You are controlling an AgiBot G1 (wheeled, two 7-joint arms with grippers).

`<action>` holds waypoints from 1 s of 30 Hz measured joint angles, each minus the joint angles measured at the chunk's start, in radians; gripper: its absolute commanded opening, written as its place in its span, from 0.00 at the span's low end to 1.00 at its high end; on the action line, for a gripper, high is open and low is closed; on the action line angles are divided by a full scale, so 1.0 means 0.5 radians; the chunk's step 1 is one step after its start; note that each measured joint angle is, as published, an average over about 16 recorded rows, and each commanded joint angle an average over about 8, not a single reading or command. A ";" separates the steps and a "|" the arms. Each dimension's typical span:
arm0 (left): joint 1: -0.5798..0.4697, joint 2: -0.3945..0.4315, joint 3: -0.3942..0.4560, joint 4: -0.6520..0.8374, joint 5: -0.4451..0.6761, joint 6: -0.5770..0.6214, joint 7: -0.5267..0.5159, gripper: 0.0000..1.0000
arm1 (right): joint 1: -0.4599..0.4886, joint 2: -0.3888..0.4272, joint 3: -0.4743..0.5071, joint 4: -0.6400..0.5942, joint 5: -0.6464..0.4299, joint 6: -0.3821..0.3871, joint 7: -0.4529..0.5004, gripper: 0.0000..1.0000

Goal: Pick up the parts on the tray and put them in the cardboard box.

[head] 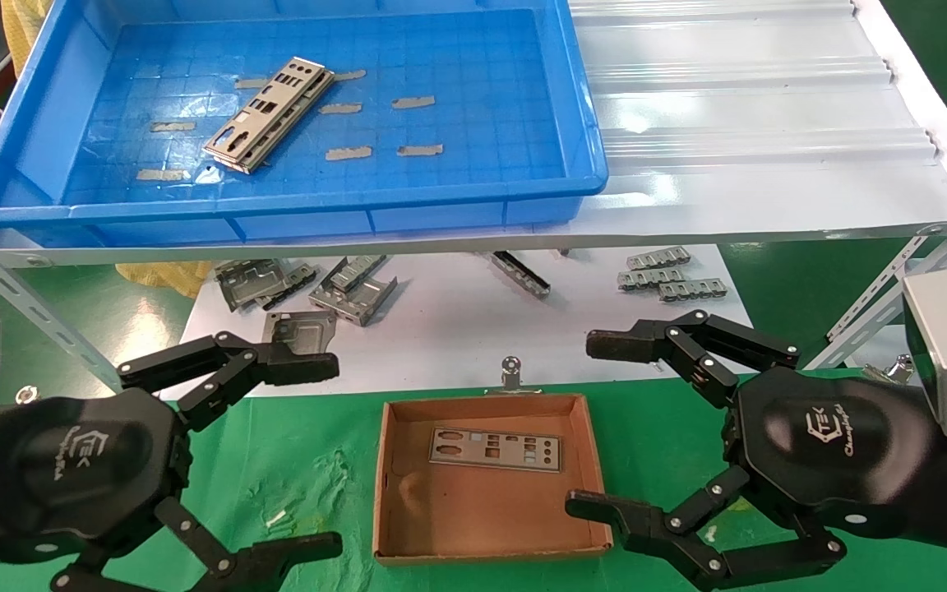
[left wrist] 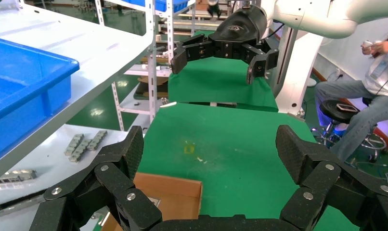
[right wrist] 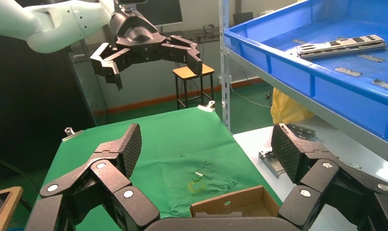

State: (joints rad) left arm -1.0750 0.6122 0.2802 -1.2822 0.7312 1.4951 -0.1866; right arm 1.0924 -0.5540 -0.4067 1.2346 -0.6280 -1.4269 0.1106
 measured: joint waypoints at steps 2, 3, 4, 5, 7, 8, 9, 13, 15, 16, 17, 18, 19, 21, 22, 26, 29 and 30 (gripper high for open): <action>0.000 0.000 0.000 0.000 0.000 0.000 0.000 1.00 | 0.000 0.000 0.000 0.000 0.000 0.000 0.000 1.00; 0.000 0.000 0.000 0.000 0.000 0.000 0.000 1.00 | 0.000 0.000 0.000 0.000 0.000 0.000 0.000 1.00; 0.000 0.000 0.000 0.000 0.000 0.000 0.000 1.00 | 0.000 0.000 0.000 0.000 0.000 0.000 0.000 1.00; 0.000 0.000 0.000 0.000 0.000 0.000 0.000 1.00 | 0.000 0.000 0.000 0.000 0.000 0.000 0.000 1.00; 0.000 0.000 0.000 0.000 0.000 0.000 0.000 1.00 | 0.000 0.000 0.000 0.000 0.000 0.000 0.000 1.00; 0.000 0.000 0.000 0.000 0.000 0.000 0.000 1.00 | 0.000 0.000 0.000 0.000 0.000 0.000 0.000 1.00; 0.000 0.000 0.000 0.000 0.000 0.000 0.000 1.00 | 0.000 0.000 0.000 0.000 0.000 0.000 0.000 1.00; 0.000 0.000 0.000 0.000 0.000 0.000 0.000 1.00 | 0.000 0.000 0.000 0.000 0.000 0.000 0.000 1.00; 0.000 0.000 0.000 0.000 0.000 0.000 0.000 1.00 | 0.000 0.000 0.000 0.000 0.000 0.000 0.000 1.00; 0.000 0.000 0.000 0.000 0.000 0.000 0.000 1.00 | 0.000 0.000 0.000 0.000 0.000 0.000 0.000 1.00; 0.000 0.000 0.000 0.000 0.000 0.000 0.000 1.00 | 0.000 0.000 0.000 0.000 0.000 0.000 0.000 1.00; 0.000 0.000 0.000 0.000 0.000 0.000 0.000 1.00 | 0.000 0.000 0.000 0.000 0.000 0.000 0.000 1.00; 0.000 0.000 0.000 0.000 0.000 0.000 0.000 1.00 | 0.000 0.000 0.000 0.000 0.000 0.000 0.000 1.00; 0.000 0.000 0.000 0.000 0.000 0.000 0.000 1.00 | 0.000 0.000 0.000 0.000 0.000 0.000 0.000 1.00; 0.000 0.000 0.000 0.000 0.000 0.000 0.000 1.00 | 0.000 0.000 0.000 0.000 0.000 0.000 0.000 1.00; 0.000 0.000 0.000 0.000 0.000 0.000 0.000 1.00 | 0.000 0.000 0.000 0.000 0.000 0.000 0.000 1.00; 0.000 0.000 0.000 0.000 0.000 0.000 0.000 1.00 | 0.000 0.000 0.000 0.000 0.000 0.000 0.000 1.00; 0.000 0.000 0.000 0.000 0.000 0.000 0.000 1.00 | 0.000 0.000 0.000 0.000 0.000 0.000 0.000 1.00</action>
